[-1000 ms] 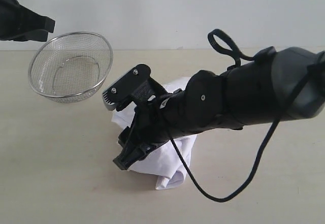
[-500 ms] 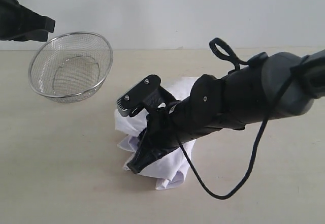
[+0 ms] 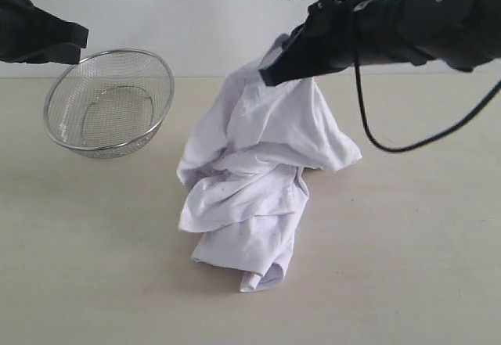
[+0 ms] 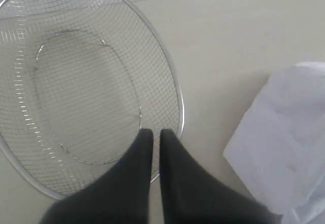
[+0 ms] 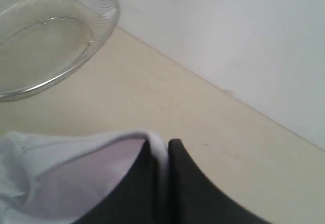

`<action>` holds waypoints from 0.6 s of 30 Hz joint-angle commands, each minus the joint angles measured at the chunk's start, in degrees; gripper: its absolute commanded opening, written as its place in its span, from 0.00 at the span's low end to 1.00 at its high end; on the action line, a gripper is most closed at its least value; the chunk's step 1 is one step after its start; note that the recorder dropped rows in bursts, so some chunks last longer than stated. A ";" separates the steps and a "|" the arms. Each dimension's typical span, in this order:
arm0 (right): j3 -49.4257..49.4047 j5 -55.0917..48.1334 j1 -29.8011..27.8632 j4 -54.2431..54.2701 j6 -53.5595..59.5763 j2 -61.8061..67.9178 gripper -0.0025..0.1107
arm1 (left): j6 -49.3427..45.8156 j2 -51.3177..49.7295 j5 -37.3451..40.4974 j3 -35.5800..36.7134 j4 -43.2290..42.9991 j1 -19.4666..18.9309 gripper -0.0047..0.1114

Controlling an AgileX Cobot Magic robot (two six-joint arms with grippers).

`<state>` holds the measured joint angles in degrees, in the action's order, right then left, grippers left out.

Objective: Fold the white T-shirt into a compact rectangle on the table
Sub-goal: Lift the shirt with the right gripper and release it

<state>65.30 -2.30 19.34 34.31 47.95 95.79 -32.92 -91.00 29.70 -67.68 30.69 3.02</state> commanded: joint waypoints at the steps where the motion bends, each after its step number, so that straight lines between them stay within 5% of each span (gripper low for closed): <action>1: 9.53 -6.98 -4.70 0.28 0.00 6.64 0.02 | -4.19 0.22 0.35 0.28 4.60 0.68 0.08; 18: 38.21 10.24 -4.84 0.32 2.75 25.90 0.02 | -8.26 -1.68 2.20 2.50 5.99 5.22 0.08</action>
<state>101.53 2.59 14.86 34.78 49.23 121.31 -39.88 -92.70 31.66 -65.54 35.87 6.95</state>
